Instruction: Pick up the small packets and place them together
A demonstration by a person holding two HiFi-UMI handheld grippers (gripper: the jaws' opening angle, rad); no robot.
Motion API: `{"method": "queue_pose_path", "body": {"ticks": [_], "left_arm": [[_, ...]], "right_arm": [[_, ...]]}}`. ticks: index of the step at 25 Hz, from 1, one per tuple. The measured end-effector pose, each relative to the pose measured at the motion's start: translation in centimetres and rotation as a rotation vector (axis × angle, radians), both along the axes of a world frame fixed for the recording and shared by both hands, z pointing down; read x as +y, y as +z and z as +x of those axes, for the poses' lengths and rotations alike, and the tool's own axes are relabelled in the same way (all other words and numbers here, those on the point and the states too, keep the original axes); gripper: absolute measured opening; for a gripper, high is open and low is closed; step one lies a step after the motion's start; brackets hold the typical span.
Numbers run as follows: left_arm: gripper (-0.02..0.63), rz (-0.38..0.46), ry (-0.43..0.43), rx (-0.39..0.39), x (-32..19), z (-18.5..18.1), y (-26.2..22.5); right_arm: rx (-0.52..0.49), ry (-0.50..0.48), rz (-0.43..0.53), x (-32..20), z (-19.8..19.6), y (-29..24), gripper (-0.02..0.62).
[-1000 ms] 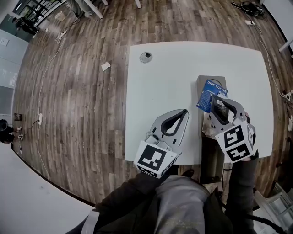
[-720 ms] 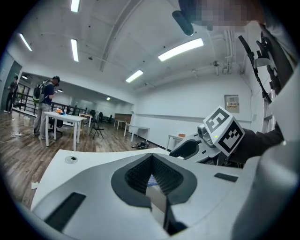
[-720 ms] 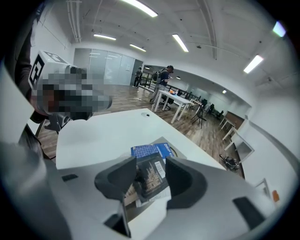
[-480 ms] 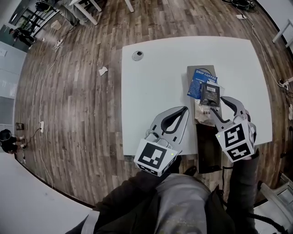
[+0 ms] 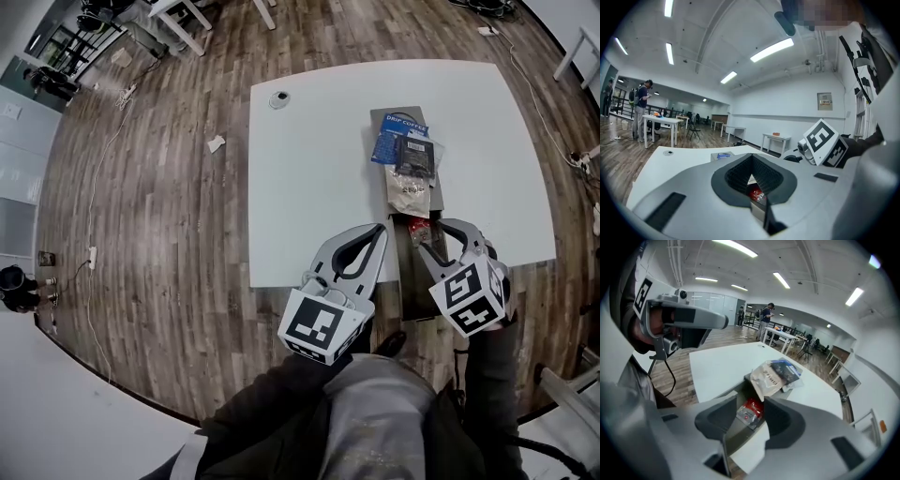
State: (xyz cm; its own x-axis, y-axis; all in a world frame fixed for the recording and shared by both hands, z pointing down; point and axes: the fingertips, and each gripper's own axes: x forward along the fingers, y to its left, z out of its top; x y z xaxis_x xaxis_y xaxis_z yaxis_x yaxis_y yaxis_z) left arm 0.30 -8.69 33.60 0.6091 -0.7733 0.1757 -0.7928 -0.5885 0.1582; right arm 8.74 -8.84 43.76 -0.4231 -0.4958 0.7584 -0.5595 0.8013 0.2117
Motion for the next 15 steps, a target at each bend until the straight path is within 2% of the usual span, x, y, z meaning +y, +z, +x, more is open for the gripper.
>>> {"method": "queue_pose_path", "body": {"ticks": [3,6,10,15], "left_arm": [[0.002,-0.001,-0.01,0.001,0.3,-0.3,0.0],[0.002,-0.006,-0.028,0.002,-0.3,-1.2,0.3],[0.002,-0.015,-0.043,0.002,-1.7,-2.4,0.8],[0.002,-0.026,-0.067,0.001,-3.3,-4.2,1.6]], "right_arm": [[0.065,-0.035,-0.019,1.0,-0.4,2.0,0.175],[0.153,-0.058,0.0,0.4,-0.7,3.3,0.008],[0.283,-0.093,-0.038,-0.7,-0.8,5.3,0.006],[0.381,-0.127,-0.125,-1.1,-1.1,8.1,0.006]]}}
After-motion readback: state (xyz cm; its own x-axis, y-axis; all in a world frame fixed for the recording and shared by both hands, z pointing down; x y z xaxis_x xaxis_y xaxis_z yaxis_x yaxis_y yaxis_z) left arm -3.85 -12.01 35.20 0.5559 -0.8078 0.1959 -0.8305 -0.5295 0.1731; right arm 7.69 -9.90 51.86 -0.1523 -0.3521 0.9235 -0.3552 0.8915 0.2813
